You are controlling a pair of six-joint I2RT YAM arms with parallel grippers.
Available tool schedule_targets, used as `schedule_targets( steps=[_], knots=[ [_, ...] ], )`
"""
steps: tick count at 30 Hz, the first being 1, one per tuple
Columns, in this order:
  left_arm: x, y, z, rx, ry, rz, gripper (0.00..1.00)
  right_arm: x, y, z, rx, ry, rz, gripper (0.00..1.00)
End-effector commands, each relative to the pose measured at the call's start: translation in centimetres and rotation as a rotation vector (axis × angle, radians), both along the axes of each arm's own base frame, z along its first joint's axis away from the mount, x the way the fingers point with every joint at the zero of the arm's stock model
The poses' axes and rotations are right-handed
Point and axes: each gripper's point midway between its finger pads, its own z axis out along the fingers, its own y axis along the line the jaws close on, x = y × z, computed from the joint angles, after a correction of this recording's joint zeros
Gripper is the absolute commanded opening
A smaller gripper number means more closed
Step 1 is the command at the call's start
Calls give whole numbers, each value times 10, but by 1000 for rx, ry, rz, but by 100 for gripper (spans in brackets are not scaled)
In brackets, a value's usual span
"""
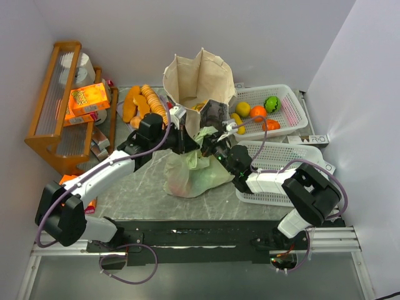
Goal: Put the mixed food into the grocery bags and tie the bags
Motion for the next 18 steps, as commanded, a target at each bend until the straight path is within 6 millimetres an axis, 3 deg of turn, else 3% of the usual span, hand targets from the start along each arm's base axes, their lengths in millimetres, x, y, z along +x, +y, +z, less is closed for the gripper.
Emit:
schedule_targets(
  steps=[1, 7, 10, 12, 13, 14, 16, 17, 18],
  knots=[
    [-20, -15, 17, -108, -33, -68, 1, -8, -1, 25, 47, -86, 21, 0],
    [-53, -32, 38, -267, -18, -28, 1, -30, -1, 25, 78, -123, 102, 0],
    [-57, -27, 28, -303, 17, 13, 1, -46, 6, 30, 65, -147, 192, 0],
    [-49, -21, 21, -271, 3, 66, 1, -55, 10, 33, 61, -166, 239, 0],
    [-48, -17, 9, -208, 13, 78, 1, -56, 9, 33, 60, -171, 244, 0],
    [-44, -17, 15, -199, -7, 84, 2, -60, 9, 36, 65, -194, 252, 0],
    [-41, -12, 11, -149, -19, 103, 20, -65, 10, 37, 67, -213, 276, 0],
    [-38, -11, 20, -150, -43, 110, 28, -66, 11, 37, 67, -220, 286, 0],
    [-34, -6, 22, -137, -57, 133, 52, -67, 12, 39, 70, -227, 298, 0]
  ],
)
